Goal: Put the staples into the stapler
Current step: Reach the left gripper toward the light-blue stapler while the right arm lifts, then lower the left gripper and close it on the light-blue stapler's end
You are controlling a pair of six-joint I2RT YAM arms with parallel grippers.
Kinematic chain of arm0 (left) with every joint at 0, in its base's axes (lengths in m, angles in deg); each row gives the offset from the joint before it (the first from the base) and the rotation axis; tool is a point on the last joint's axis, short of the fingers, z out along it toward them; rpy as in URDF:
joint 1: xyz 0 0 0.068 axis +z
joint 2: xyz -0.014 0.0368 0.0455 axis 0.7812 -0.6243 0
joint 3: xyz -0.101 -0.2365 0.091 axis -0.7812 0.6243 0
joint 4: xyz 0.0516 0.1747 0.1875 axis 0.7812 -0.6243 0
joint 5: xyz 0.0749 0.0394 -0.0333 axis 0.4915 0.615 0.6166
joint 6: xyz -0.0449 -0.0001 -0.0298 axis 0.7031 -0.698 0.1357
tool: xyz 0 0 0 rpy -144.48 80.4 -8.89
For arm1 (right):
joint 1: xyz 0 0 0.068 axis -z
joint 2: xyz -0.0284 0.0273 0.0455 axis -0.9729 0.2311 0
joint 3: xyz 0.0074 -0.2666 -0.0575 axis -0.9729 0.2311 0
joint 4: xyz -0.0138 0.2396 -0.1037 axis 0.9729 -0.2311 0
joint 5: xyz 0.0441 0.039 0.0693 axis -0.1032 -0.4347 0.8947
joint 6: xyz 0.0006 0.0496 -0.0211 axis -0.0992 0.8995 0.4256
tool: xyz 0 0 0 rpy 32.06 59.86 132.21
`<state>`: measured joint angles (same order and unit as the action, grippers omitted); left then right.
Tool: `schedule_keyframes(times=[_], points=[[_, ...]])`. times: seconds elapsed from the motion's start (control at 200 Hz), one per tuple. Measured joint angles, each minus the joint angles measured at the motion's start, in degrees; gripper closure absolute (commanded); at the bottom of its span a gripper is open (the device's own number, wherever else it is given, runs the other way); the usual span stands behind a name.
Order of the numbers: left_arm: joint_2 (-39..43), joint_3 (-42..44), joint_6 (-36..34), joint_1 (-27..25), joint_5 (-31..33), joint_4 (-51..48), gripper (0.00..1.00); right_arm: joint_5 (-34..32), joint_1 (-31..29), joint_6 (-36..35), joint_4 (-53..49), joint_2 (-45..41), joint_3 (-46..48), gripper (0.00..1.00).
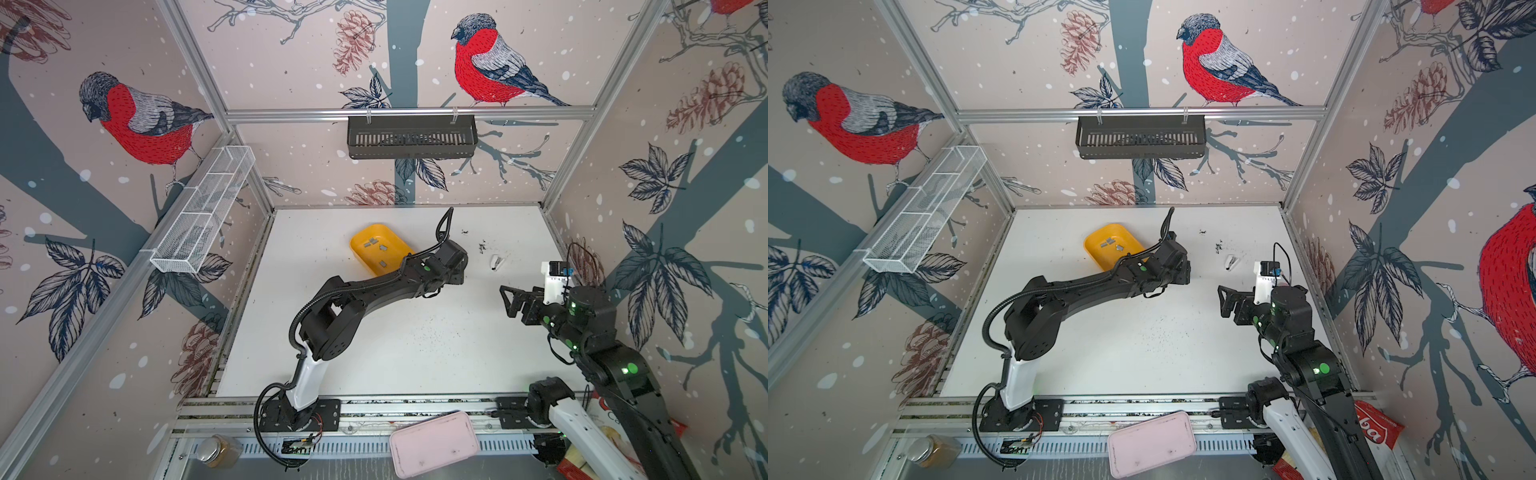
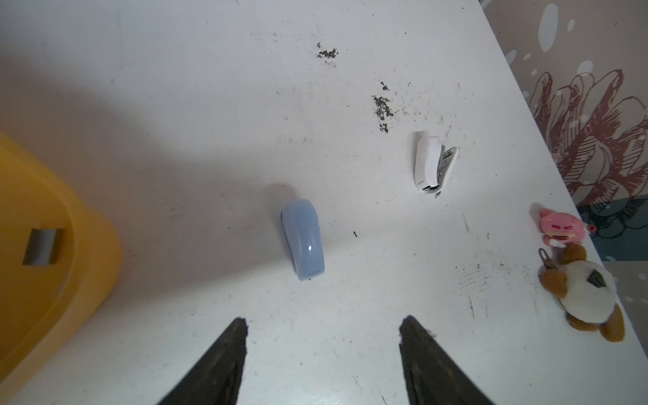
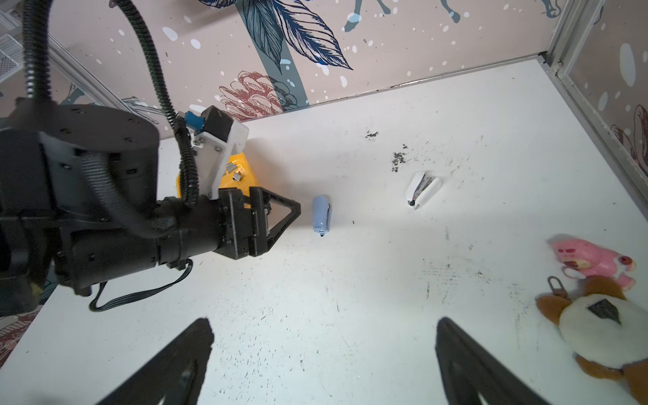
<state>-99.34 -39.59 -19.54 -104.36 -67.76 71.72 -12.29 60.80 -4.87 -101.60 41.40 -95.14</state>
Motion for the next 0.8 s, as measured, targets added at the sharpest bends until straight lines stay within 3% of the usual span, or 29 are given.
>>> schedule_keyframes(times=[0.575, 0.801], points=[[-16.8, -20.6, -0.4, 0.0, 6.3, -10.4, 0.36, -1.0, 0.0, 1.4, 1.1, -1.8, 2.1, 0.01], [-20.0, -24.7, -0.6, 0.0, 8.0, -12.0, 0.40, -1.4, 0.0, 1.5, 1.2, -2.4, 2.4, 0.00]])
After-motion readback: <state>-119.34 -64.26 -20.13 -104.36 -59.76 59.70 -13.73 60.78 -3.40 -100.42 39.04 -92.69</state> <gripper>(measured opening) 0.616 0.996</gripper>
